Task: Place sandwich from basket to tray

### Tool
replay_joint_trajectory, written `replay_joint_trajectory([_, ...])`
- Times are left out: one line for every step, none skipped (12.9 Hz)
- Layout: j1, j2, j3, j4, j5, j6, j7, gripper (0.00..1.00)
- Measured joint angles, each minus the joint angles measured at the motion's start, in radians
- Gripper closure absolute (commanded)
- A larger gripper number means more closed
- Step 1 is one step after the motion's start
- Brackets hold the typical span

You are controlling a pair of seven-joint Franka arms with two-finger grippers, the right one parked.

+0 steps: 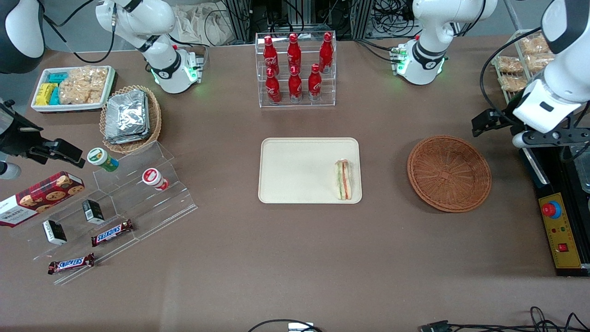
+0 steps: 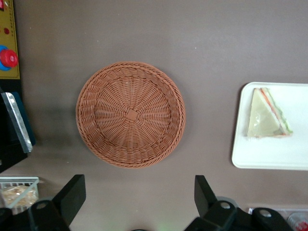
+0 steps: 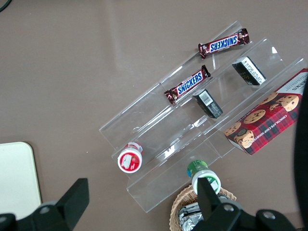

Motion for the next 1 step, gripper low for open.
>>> replay_joint_trajectory([0.003,0.005,0.000,0.017,0.000,-0.008,0.024,0.00])
